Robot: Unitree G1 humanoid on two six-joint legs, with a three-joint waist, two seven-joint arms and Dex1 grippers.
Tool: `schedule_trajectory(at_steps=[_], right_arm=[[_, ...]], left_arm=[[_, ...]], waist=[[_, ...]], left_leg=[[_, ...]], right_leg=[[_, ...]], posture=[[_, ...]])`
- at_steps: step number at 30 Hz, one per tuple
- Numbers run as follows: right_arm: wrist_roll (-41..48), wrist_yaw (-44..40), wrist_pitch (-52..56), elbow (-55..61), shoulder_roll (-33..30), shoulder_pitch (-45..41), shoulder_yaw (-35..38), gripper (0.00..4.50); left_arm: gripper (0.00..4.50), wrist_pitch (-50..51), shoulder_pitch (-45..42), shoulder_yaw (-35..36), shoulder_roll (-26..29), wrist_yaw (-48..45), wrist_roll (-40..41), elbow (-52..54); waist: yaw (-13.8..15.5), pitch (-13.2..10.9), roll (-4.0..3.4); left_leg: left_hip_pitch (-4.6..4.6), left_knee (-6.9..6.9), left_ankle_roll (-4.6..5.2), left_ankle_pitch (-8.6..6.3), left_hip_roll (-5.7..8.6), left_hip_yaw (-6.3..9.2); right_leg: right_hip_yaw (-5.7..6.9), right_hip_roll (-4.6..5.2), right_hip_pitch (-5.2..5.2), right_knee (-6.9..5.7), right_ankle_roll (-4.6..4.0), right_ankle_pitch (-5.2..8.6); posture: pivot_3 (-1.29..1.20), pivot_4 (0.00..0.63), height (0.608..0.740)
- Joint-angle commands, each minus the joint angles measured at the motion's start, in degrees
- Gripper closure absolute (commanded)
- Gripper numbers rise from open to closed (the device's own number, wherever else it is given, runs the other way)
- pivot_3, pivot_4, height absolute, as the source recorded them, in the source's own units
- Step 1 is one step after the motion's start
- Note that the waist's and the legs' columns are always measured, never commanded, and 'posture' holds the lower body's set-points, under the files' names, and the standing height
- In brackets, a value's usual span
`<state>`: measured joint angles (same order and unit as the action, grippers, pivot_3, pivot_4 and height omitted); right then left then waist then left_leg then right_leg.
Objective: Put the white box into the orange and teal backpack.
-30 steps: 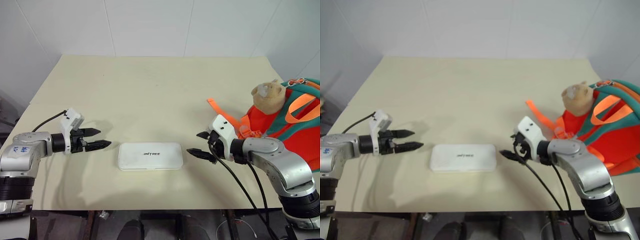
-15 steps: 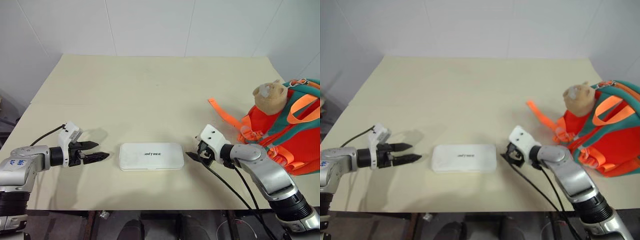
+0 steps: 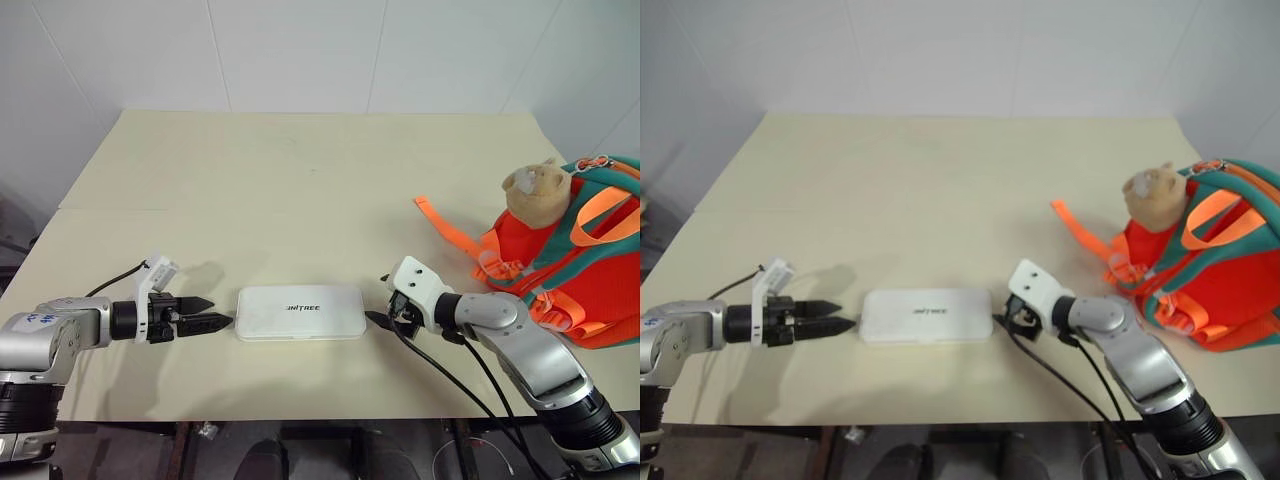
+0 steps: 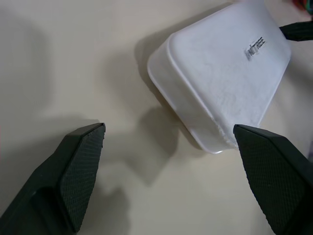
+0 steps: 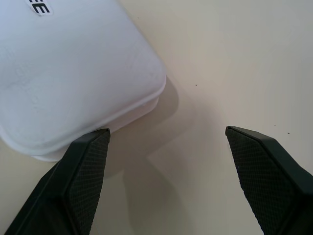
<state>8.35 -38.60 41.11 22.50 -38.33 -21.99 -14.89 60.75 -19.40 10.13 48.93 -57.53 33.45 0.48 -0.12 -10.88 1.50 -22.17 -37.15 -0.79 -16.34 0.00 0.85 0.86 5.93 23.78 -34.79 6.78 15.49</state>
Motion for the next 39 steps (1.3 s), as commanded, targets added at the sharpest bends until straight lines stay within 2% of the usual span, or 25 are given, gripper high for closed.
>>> schedule_trajectory(at_steps=[1,14,17,22,39], right_arm=[[-0.45,-0.42,-1.33,1.2,0.25,-0.64,0.47,0.0],[-0.93,-0.73,-1.46,1.45,1.06,-0.32,0.19,0.0],[-1.2,-0.69,-1.72,1.23,1.0,-0.41,0.28,0.0],[-1.17,-0.61,-2.11,0.93,1.05,-0.21,0.46,0.0],[-2.29,-0.44,-2.57,-0.22,2.37,-0.83,0.47,0.0]], left_arm=[[0.02,2.06,-1.81,0.38,-0.75,0.52,1.96,-0.87],[0.02,10.18,-5.91,1.47,-5.66,1.21,7.83,-7.19],[0.02,8.38,-4.97,-1.28,-3.87,0.65,5.5,-7.26],[0.02,7.86,-6.16,-0.94,-2.47,-0.41,5.9,-8.91],[0.02,10.48,-10.18,-3.57,-8.68,-1.42,8.22,-11.49]], waist=[[0.0,0.0,0.0],[-0.01,0.0,0.0],[-0.09,0.0,0.0],[-0.08,0.0,0.0],[-0.02,0.0,0.0]], left_leg=[[0.0,0.0,0.0,0.0,0.0,0.0],[0.0,-0.01,0.0,0.0,0.01,-0.02],[0.02,-0.01,-0.01,0.0,0.01,-0.02],[0.01,0.0,-0.01,0.0,0.0,0.0],[-0.02,-0.01,-0.01,0.0,0.04,-0.04]], right_leg=[[0.0,0.0,0.0,0.0,0.0,0.0],[0.0,-0.04,0.0,-0.1,0.01,0.0],[-0.02,-0.04,0.0,-0.09,0.01,0.0],[-0.02,-0.04,0.0,-0.06,0.0,0.0],[0.0,-0.03,-0.02,-0.15,0.02,-0.01]], posture=[[0.0,0.15,0.74],[0.0,0.15,0.74],[0.0,0.15,0.74],[0.0,0.15,0.74],[0.0,0.15,0.74]])
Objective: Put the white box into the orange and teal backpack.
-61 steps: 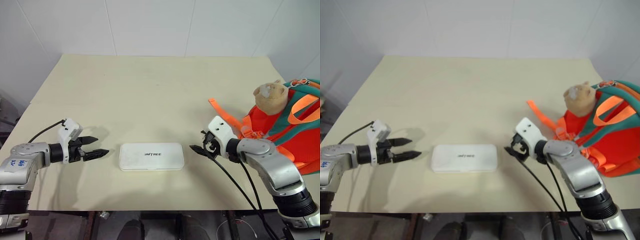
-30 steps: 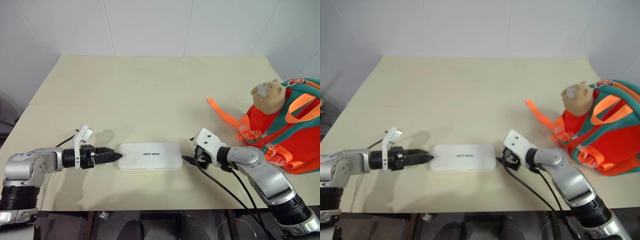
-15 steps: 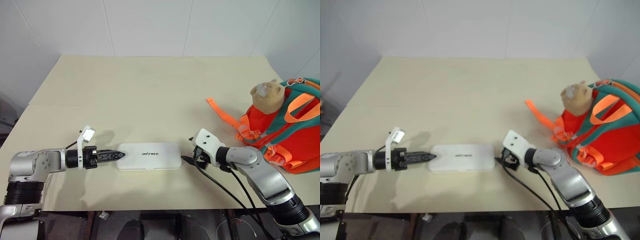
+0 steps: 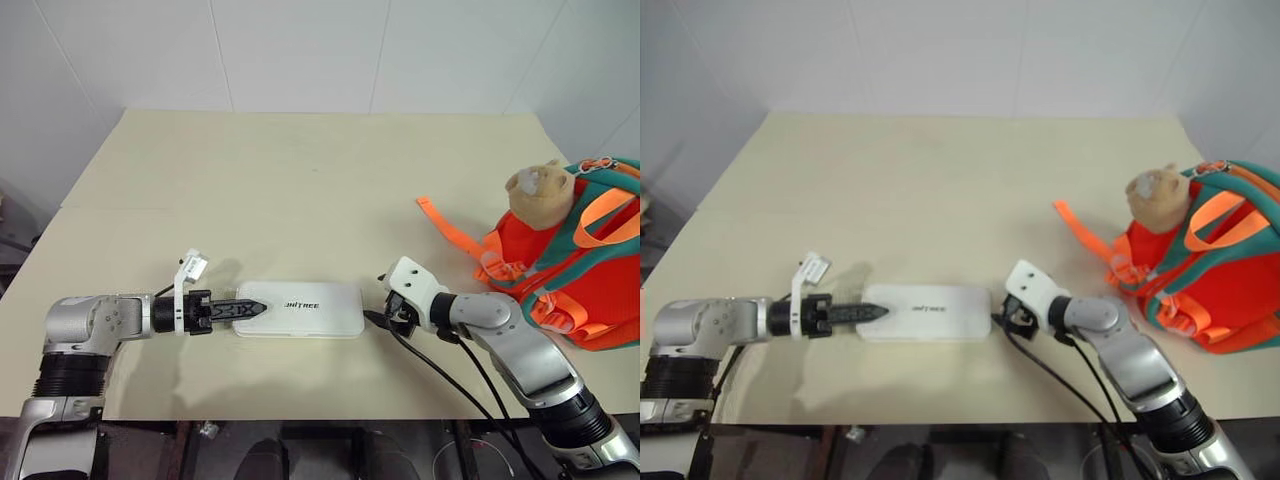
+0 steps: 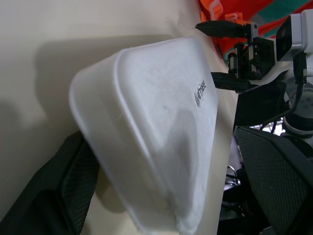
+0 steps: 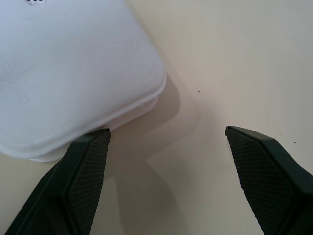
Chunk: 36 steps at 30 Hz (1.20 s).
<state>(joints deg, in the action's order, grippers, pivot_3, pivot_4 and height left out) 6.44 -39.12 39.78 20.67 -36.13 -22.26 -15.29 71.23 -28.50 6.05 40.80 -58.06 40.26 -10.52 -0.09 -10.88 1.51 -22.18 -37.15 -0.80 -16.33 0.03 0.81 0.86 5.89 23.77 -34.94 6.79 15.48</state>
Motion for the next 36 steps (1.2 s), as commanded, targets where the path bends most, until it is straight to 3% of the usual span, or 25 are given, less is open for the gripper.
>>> schedule_trajectory(at_steps=[1,7,10,17,19,30,36], right_arm=[[-0.46,0.16,-1.19,1.71,0.16,-0.44,0.88,0.0],[-0.52,0.09,-0.95,2.18,0.03,0.11,1.4,0.0],[-0.62,-0.04,-1.15,1.86,-0.04,0.11,1.47,0.0],[-0.76,-0.39,-1.63,1.8,-0.2,-0.07,1.52,0.0],[-0.79,-0.47,-1.52,2.04,-0.16,-0.02,1.74,0.0],[-0.31,-0.5,-0.66,4.74,-0.91,1.94,4.06,0.0],[3.28,-0.99,3.11,8.86,-3.52,4.76,10.99,0.0]], left_arm=[[0.02,-0.14,-1.22,0.52,-0.66,-0.9,1.34,-0.7],[0.02,-1.09,-2.86,2.45,-1.02,-0.54,1.29,-3.46],[0.64,-1.12,-3.95,2.28,-1.24,-0.64,0.96,-5.16],[2.83,0.28,-5.87,-0.15,-1.83,-1.95,0.57,-6.9],[3.09,0.23,-6.31,-0.49,-1.85,-2.32,0.42,-7.36],[3.17,1.6,-7.06,-0.95,-1.8,-1.97,0.95,-5.96],[3.17,3.96,-10.25,5.53,-1.0,1.91,1.99,-10.86]], waist=[[-0.08,0.0,0.0],[0.0,0.0,0.0],[-0.01,0.0,0.0],[-0.01,0.0,0.01],[-0.01,0.03,0.04],[0.09,0.03,0.04],[0.09,0.03,0.05]], left_leg=[[0.01,0.0,0.0,0.0,0.0,0.0],[0.01,-0.03,0.0,0.0,0.0,-0.01],[0.01,-0.05,0.0,0.0,0.01,-0.02],[-0.01,-0.01,0.0,0.0,0.01,-0.05],[0.04,-0.03,0.0,0.0,0.02,-0.1],[0.03,-0.06,-0.02,0.04,0.05,-0.07],[-0.02,-0.06,-0.02,0.03,0.06,0.0]], right_leg=[[-0.01,0.0,0.0,0.0,0.0,0.0],[0.0,0.0,0.0,0.04,0.0,0.0],[0.01,0.0,0.0,0.03,0.0,0.0],[0.03,-0.01,-0.01,-0.02,0.01,0.0],[0.03,-0.01,-0.09,0.0,0.01,0.0],[0.0,0.0,-0.1,0.08,0.01,-0.01],[0.03,-0.01,-0.09,0.04,0.05,-0.02]], posture=[[0.0,0.15,0.74],[0.0,0.15,0.74],[0.0,0.15,0.74],[0.0,0.15,0.74],[0.0,0.15,0.74],[0.0,0.15,0.74],[0.0,0.15,0.74]])
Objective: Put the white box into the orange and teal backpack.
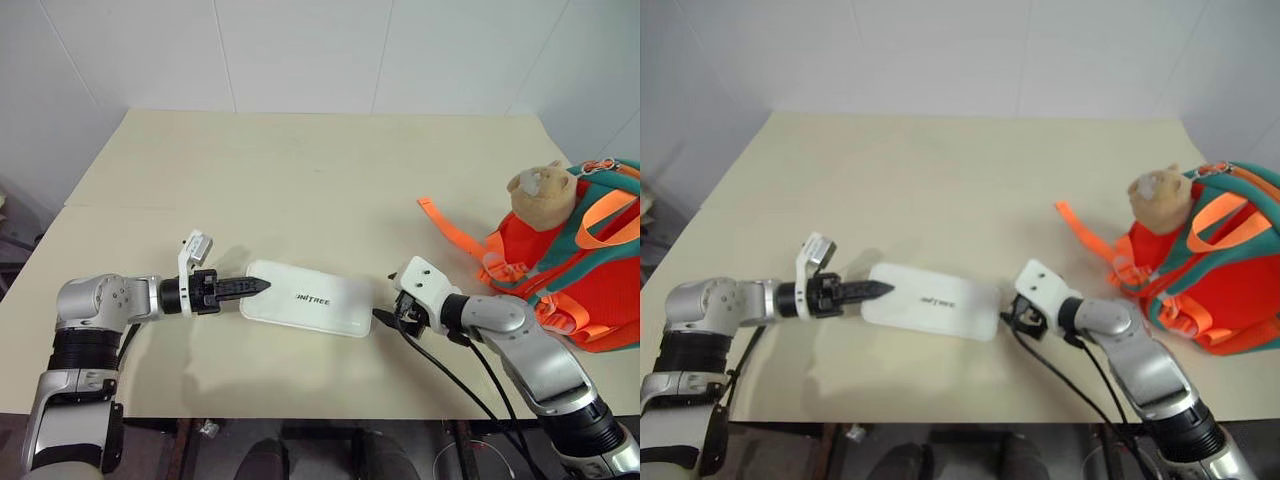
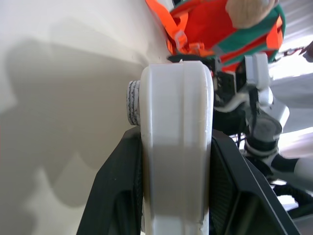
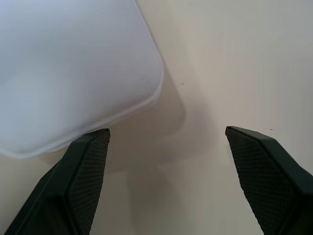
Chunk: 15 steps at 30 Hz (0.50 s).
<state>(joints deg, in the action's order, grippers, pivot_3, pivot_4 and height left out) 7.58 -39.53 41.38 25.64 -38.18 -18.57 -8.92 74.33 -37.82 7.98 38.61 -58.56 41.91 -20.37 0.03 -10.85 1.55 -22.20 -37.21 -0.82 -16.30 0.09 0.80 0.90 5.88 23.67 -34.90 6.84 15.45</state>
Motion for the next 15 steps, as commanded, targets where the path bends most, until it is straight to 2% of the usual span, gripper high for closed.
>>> schedule_trajectory(at_steps=[1,9,15], right_arm=[[3.04,-0.53,2.24,4.57,-1.58,1.47,5.91,0.0],[13.6,1.61,12.39,11.63,-0.01,5.06,21.23,0.0],[20.88,4.87,21.11,17.38,1.22,6.71,31.14,0.0]], left_arm=[[3.17,2.13,-1.06,4.1,1.28,3.07,0.58,-1.31],[3.17,10.93,-1.78,10.88,-0.53,8.33,3.67,-1.64],[3.17,13.34,-4.52,15.04,-2.54,10.83,3.96,-5.42]], waist=[[-0.14,0.0,0.0],[-0.04,0.0,0.0],[0.12,0.0,0.0]], left_leg=[[0.01,0.01,0.0,0.0,0.0,0.01],[0.03,0.04,0.0,0.0,-0.06,0.07],[0.02,0.03,0.0,0.0,-0.02,0.13]], right_leg=[[-0.01,0.0,0.0,0.0,0.0,0.0],[-0.01,-0.04,0.02,-0.02,0.0,0.0],[-0.02,0.01,0.01,0.03,0.01,-0.01]], posture=[[0.0,0.15,0.74],[0.0,0.15,0.74],[0.0,0.15,0.74]])
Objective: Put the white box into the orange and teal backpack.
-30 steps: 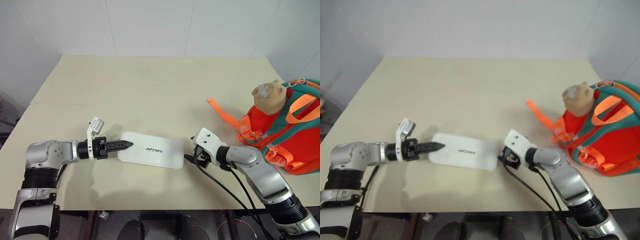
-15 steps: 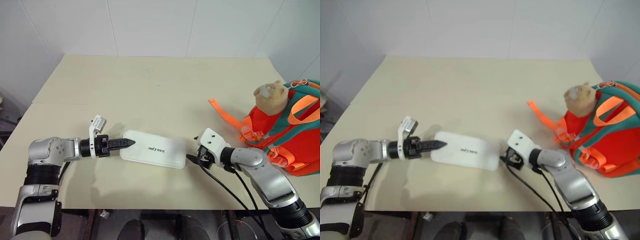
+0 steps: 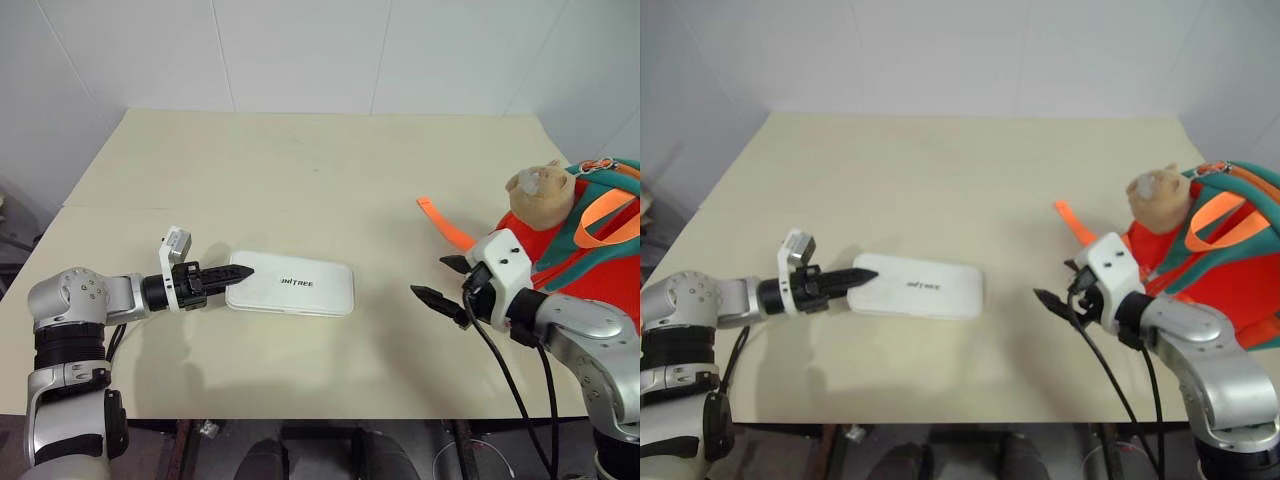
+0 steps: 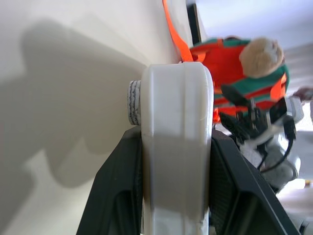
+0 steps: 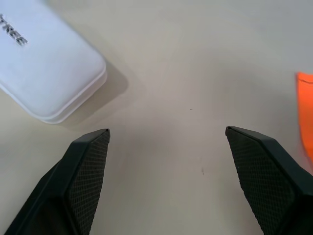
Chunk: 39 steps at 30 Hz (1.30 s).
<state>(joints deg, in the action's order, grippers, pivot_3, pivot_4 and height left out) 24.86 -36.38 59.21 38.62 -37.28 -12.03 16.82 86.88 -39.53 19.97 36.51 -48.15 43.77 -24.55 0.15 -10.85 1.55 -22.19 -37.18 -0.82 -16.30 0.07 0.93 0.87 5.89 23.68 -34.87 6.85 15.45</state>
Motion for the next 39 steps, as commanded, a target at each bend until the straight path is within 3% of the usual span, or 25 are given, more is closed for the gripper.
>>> schedule_trajectory(at_steps=[1,5,12,20,27,33,39], right_arm=[[5.35,1.92,5.11,5.82,0.38,0.58,7.81,0.0],[11.1,1.4,10.11,9.64,-0.96,3.5,15.61,0.0],[21.69,-2.96,15.03,11.48,-5.16,12.87,37.06,0.0],[23.31,-2.22,11.69,8.62,-6.04,20.43,46.72,0.0],[20.97,-2.18,3.38,4.0,-5.41,26.18,47.9,0.0],[16.71,-0.41,-5.56,-4.91,-5.4,23.32,40.95,0.0],[17.81,1.75,-8.37,-9.7,-4.96,18.33,36.14,0.0]], left_arm=[[3.17,0.5,-3.64,3.39,-0.52,0.36,1.9,-2.68],[3.17,-1.26,-5.87,3.23,-0.67,-0.32,0.97,-6.95],[3.17,-5.65,-11.56,-0.28,-1.83,-3.85,-0.69,-16.34],[3.17,-7.98,-14.66,-3.98,-2.08,-8.62,-2.28,-21.46],[3.17,-7.13,-14.9,-5.38,-1.64,-11.31,-2.61,-21.6],[3.17,-6.19,-14.78,-6.1,-0.77,-12.35,-2.98,-20.84],[3.17,-4.89,-13.52,-5.77,-0.38,-12.01,-2.35,-18.62]], waist=[[0.03,0.0,0.0],[0.09,0.0,0.0],[0.99,0.0,0.0],[1.1,0.0,0.0],[1.04,0.0,0.01],[0.97,0.0,0.01],[0.93,0.0,0.01]], left_leg=[[0.0,0.0,0.0,0.0,0.0,0.0],[0.01,0.06,-0.01,0.0,0.0,-0.01],[-0.03,0.07,0.0,-0.02,0.03,-0.19],[0.01,0.06,0.0,-0.03,0.01,-0.4],[0.01,0.05,0.0,-0.03,0.01,-0.46],[0.03,0.04,0.01,-0.02,0.02,-0.47],[0.03,0.04,0.01,-0.02,0.02,-0.46]], right_leg=[[0.0,0.0,0.0,0.06,0.0,0.0],[0.02,0.01,0.0,0.12,0.0,0.0],[0.0,0.03,-0.02,0.19,0.07,-0.04],[0.0,0.02,-0.02,0.28,0.07,-0.04],[-0.05,0.02,-0.02,0.32,0.1,-0.06],[-0.08,0.02,-0.02,0.28,0.11,-0.06],[-0.08,0.02,-0.02,0.26,0.11,-0.06]], posture=[[0.0,0.15,0.74],[0.0,0.15,0.74],[0.0,0.15,0.74],[0.0,0.15,0.74],[0.0,0.15,0.74],[0.0,0.15,0.74],[0.0,0.15,0.74]])
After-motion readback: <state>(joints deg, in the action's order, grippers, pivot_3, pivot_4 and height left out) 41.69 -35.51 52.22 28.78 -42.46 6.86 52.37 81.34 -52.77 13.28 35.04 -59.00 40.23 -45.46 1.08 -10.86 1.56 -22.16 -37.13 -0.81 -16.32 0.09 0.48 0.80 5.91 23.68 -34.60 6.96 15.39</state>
